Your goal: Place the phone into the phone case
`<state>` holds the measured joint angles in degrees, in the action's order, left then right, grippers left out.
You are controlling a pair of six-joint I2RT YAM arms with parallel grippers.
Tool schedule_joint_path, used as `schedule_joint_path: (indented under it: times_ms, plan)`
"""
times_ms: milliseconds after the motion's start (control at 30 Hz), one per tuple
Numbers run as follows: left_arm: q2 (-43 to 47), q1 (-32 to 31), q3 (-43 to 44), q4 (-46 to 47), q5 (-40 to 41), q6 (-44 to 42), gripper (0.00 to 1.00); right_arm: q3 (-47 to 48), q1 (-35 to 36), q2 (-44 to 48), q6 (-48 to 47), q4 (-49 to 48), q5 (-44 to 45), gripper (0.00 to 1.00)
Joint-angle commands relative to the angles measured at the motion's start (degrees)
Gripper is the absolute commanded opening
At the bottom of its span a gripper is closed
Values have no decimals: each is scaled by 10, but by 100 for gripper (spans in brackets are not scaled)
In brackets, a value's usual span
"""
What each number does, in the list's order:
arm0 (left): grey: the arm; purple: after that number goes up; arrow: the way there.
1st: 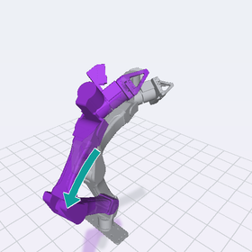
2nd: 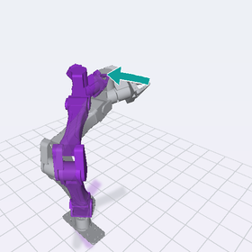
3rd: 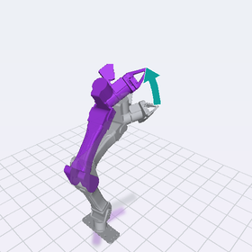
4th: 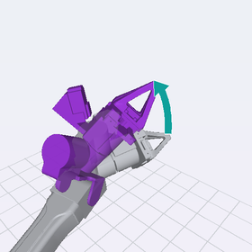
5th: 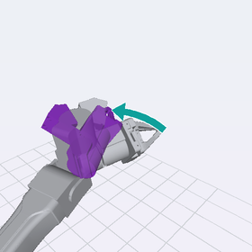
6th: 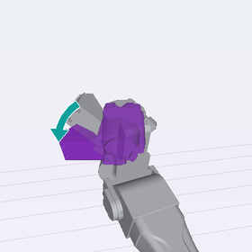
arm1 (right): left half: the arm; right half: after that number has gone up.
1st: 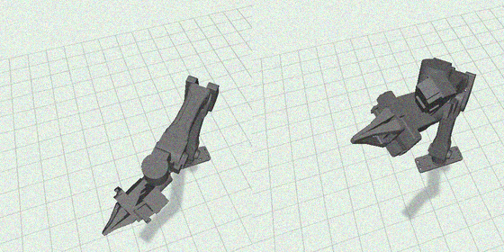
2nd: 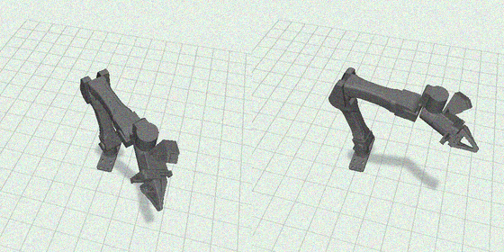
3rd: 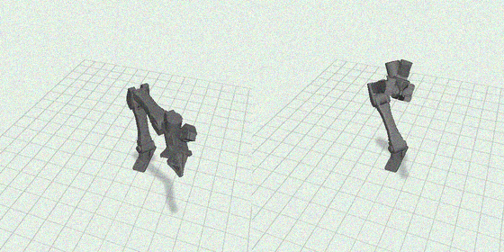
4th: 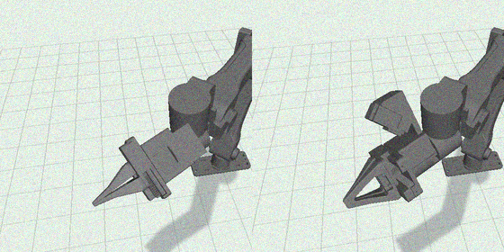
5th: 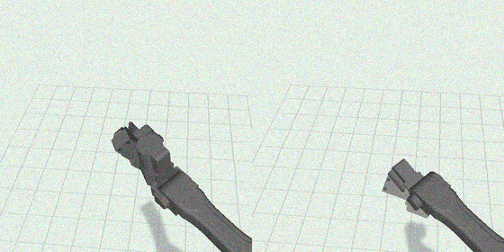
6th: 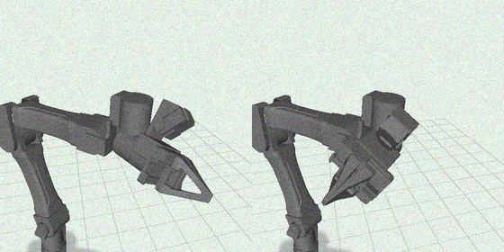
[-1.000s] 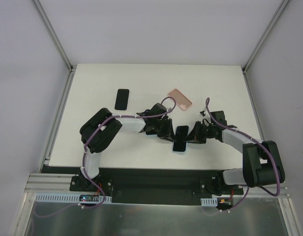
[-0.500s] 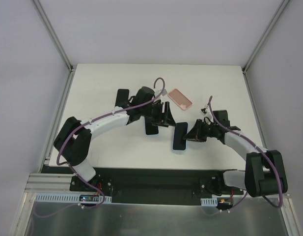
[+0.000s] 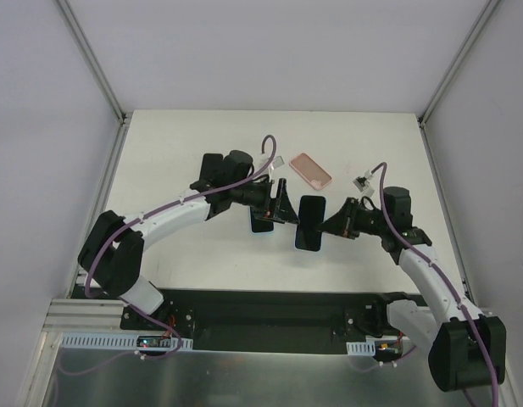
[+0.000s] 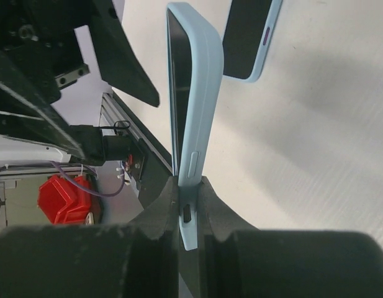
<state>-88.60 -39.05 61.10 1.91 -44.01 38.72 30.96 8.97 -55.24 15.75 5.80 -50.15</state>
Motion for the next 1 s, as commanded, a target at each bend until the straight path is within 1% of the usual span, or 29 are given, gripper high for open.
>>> schedule_joint_path:
  times_ms: [0, 67, 100, 133, 200, 233, 400, 433, 533, 567, 600, 633, 667, 700, 733, 767, 800, 867, 900, 967]
  plan:
    - [-18, -5, -19, 97, -44, 13, 72, 7, 1, 38, 30, -55, -32, 2]
    - [-26, -5, -32, 152, -81, 35, 71, 6, 1, 43, 47, -76, -39, 2]
    - [-34, -5, -47, 179, -90, 63, 70, 6, 2, 49, 51, -78, -38, 2]
    - [-39, -5, -53, 228, -95, 76, 70, 3, 2, 52, 53, -78, -35, 2]
    - [-54, -7, -65, 273, -111, 114, 70, -3, 2, 65, 53, -83, -26, 2]
    - [-58, -10, -69, 323, -114, 125, 69, -6, 2, 70, 54, -88, -24, 2]
    - [-83, -26, -75, 411, -120, 179, 67, -22, 4, 70, 94, -133, -48, 4]
    - [-87, -30, -76, 422, -121, 186, 64, -23, 5, 72, 96, -134, -50, 5]
    - [-104, -35, -81, 499, -133, 227, 53, -23, 5, 83, 101, -134, -51, 7]
    - [-106, -34, -85, 519, -136, 239, 44, -23, 7, 87, 101, -134, -52, 8]
    - [-112, -35, -93, 558, -138, 261, 39, -25, 7, 94, 104, -134, -53, 10]
    - [-113, -35, -96, 570, -143, 269, 33, -25, 7, 97, 107, -134, -54, 13]
    - [-114, -35, -99, 573, -144, 272, 23, -25, 7, 99, 108, -132, -54, 16]
    - [-112, -35, -99, 571, -144, 272, 19, -22, 7, 105, 108, -128, -52, 24]
    - [-110, -35, -102, 571, -146, 271, 15, -20, 8, 107, 100, -119, -48, 29]
    - [-107, -35, -104, 569, -145, 269, 13, -14, 7, 110, 91, -86, -30, 33]
    - [-101, -35, -106, 564, -145, 267, 7, -9, 7, 116, 83, -70, -18, 40]
    - [-95, -35, -108, 563, -151, 265, 2, 7, 5, 121, 68, -45, -1, 46]
    - [-90, -35, -108, 561, -157, 263, 0, 14, 6, 120, 67, -42, 0, 56]
    - [-84, -35, -107, 552, -170, 260, 0, 38, 6, 116, 66, -25, 7, 65]
